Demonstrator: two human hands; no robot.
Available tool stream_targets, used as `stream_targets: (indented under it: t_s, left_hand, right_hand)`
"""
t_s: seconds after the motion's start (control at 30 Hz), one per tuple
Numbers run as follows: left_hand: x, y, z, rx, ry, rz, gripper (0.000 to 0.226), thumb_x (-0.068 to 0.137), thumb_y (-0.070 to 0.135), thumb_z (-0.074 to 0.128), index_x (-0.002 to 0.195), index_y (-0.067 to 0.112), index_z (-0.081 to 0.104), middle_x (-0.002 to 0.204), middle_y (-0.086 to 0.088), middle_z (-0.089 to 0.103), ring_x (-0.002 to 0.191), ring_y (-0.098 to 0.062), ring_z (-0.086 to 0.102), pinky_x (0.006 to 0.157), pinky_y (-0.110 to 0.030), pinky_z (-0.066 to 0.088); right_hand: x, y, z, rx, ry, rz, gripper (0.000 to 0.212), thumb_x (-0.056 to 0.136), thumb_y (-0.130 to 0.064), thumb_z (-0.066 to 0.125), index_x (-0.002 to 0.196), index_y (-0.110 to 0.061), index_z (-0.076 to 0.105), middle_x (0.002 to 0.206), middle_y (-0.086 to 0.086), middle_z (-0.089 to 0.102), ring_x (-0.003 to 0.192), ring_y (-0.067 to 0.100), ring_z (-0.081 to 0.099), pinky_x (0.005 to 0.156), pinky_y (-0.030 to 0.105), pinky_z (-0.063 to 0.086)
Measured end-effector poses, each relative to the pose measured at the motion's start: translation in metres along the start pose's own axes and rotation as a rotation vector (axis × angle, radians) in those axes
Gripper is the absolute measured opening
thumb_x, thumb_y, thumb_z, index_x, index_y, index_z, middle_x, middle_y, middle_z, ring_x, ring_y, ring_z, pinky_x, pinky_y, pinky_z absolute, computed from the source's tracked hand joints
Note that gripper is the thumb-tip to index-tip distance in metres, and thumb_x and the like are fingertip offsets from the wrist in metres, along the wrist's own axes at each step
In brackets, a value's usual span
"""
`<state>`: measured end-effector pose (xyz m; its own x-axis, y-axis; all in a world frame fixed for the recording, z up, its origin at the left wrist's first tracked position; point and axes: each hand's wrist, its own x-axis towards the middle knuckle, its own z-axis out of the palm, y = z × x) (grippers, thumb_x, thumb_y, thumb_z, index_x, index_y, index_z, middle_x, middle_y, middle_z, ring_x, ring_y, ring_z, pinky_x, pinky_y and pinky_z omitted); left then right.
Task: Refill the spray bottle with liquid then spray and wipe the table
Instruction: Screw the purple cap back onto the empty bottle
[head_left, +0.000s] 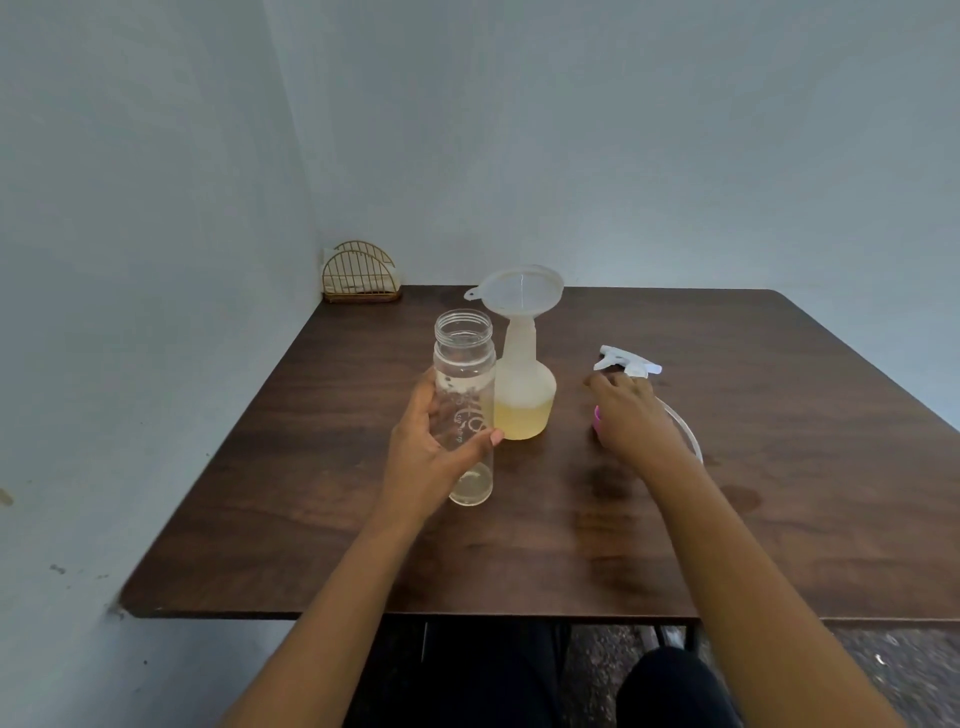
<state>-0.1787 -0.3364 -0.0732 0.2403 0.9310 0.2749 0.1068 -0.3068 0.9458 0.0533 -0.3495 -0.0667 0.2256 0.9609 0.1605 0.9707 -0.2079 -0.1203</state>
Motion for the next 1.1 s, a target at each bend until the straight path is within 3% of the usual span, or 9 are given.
stream_targets:
  t_s: [0.13, 0.27, 0.37, 0.43, 0.6, 0.73, 0.83, 0.97, 1.1]
  left_hand:
    - [0.001, -0.001, 0.001, 0.009, 0.004, 0.017, 0.081, 0.062, 0.028, 0.084, 0.133, 0.024, 0.045, 0.121, 0.007, 0.064, 0.111, -0.01, 0.063, 0.097, -0.044, 0.051]
    - [0.002, -0.001, 0.0, 0.018, 0.008, 0.02, 0.082, 0.064, 0.025, 0.086, 0.134, 0.025, 0.044, 0.124, 0.006, 0.063, 0.113, -0.01, 0.062, 0.099, -0.044, 0.05]
    - [0.002, -0.001, 0.0, 0.02, 0.006, 0.026, 0.079, 0.066, 0.018, 0.086, 0.134, 0.022, 0.044, 0.123, 0.006, 0.063, 0.112, -0.01, 0.062, 0.098, -0.043, 0.051]
    - [0.003, -0.002, 0.0, 0.021, 0.004, 0.025, 0.078, 0.066, 0.019, 0.086, 0.133, 0.022, 0.045, 0.122, 0.006, 0.063, 0.111, -0.011, 0.063, 0.098, -0.044, 0.051]
    - [0.003, -0.003, 0.001, 0.002, 0.004, 0.018, 0.077, 0.064, 0.021, 0.086, 0.13, 0.025, 0.047, 0.118, 0.008, 0.065, 0.109, -0.01, 0.064, 0.096, -0.044, 0.052]
    - [0.004, -0.003, 0.0, -0.006, -0.006, 0.008, 0.077, 0.063, 0.025, 0.087, 0.129, 0.028, 0.047, 0.12, 0.005, 0.065, 0.111, -0.013, 0.063, 0.097, -0.047, 0.051]
    - [0.004, -0.003, 0.0, -0.001, -0.015, 0.011, 0.077, 0.067, 0.018, 0.086, 0.132, 0.028, 0.045, 0.124, 0.007, 0.062, 0.114, -0.011, 0.061, 0.099, -0.045, 0.05]
    - [0.003, -0.001, -0.001, -0.022, -0.018, 0.007, 0.078, 0.063, 0.028, 0.085, 0.131, 0.031, 0.046, 0.125, 0.008, 0.062, 0.115, -0.011, 0.061, 0.098, -0.045, 0.051]
    - [0.003, -0.002, 0.0, -0.031, -0.009, 0.013, 0.077, 0.06, 0.034, 0.085, 0.128, 0.032, 0.048, 0.121, 0.005, 0.064, 0.111, -0.015, 0.063, 0.096, -0.047, 0.052]
  right_hand:
    - [0.012, 0.014, 0.01, -0.177, -0.19, -0.03, 0.039, 0.089, -0.001, 0.041, 0.126, -0.009, 0.046, 0.121, 0.016, 0.051, 0.108, 0.033, 0.049, 0.081, 0.035, 0.041]
    - [0.016, 0.012, 0.001, -0.29, -0.244, -0.068, 0.032, 0.089, -0.004, 0.044, 0.118, -0.008, 0.055, 0.113, 0.015, 0.058, 0.087, 0.025, 0.053, 0.076, 0.033, 0.044]
    - [0.01, 0.0, -0.02, -0.246, -0.376, -0.043, 0.032, 0.087, -0.011, 0.054, 0.119, -0.012, 0.057, 0.117, 0.011, 0.06, 0.101, 0.027, 0.058, 0.079, 0.033, 0.047]
    - [-0.001, -0.01, -0.041, -0.071, -0.416, -0.043, 0.037, 0.081, -0.02, 0.066, 0.117, -0.019, 0.057, 0.113, 0.004, 0.062, 0.099, 0.023, 0.058, 0.077, 0.032, 0.049]
    - [-0.035, -0.047, -0.109, 0.549, -0.265, -0.133, 0.033, 0.075, -0.027, 0.073, 0.101, -0.023, 0.054, 0.09, -0.005, 0.061, 0.076, 0.014, 0.059, 0.065, 0.027, 0.048]
    - [-0.039, -0.072, -0.144, 1.084, -0.137, -0.237, 0.032, 0.085, -0.021, 0.066, 0.113, -0.03, 0.052, 0.101, 0.0, 0.062, 0.082, 0.013, 0.067, 0.064, 0.019, 0.054]
    - [-0.031, -0.088, -0.145, 1.148, -0.04, -0.35, 0.036, 0.085, -0.025, 0.068, 0.118, -0.031, 0.058, 0.104, -0.002, 0.063, 0.093, 0.014, 0.066, 0.084, 0.025, 0.054]
    - [-0.021, -0.103, -0.129, 1.101, 0.072, -0.346, 0.04, 0.075, -0.024, 0.078, 0.11, -0.022, 0.058, 0.1, -0.007, 0.064, 0.092, 0.005, 0.062, 0.084, 0.023, 0.054]
    - [-0.015, -0.104, -0.116, 0.977, 0.078, -0.338, 0.041, 0.07, -0.018, 0.082, 0.098, -0.019, 0.053, 0.104, -0.002, 0.063, 0.096, 0.014, 0.061, 0.083, 0.028, 0.053]
